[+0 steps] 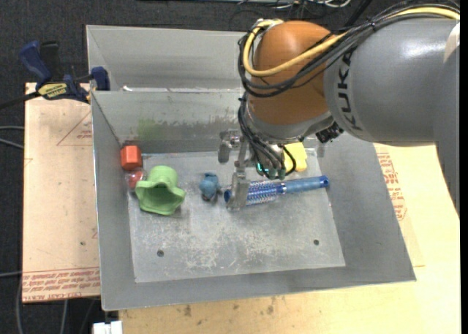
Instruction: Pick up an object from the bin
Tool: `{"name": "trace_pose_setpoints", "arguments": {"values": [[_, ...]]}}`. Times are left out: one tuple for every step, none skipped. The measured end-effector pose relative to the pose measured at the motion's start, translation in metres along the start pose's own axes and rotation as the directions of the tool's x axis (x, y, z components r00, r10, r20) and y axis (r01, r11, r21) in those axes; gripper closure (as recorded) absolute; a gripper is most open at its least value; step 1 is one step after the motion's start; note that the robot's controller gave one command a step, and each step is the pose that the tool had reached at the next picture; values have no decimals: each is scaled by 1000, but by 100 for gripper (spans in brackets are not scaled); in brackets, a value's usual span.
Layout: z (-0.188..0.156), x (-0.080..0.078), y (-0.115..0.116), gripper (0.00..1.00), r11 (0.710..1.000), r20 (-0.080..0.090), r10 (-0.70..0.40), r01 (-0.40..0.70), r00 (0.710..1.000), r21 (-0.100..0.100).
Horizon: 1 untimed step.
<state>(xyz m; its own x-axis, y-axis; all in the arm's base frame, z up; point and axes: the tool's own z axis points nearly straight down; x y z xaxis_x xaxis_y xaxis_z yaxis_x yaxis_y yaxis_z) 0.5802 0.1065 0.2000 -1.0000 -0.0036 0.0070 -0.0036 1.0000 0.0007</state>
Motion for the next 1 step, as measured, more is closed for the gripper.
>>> {"name": "trace_pose_setpoints", "arguments": {"values": [[131,18,-19,0,991,-1,134,-134,991,1]]}}
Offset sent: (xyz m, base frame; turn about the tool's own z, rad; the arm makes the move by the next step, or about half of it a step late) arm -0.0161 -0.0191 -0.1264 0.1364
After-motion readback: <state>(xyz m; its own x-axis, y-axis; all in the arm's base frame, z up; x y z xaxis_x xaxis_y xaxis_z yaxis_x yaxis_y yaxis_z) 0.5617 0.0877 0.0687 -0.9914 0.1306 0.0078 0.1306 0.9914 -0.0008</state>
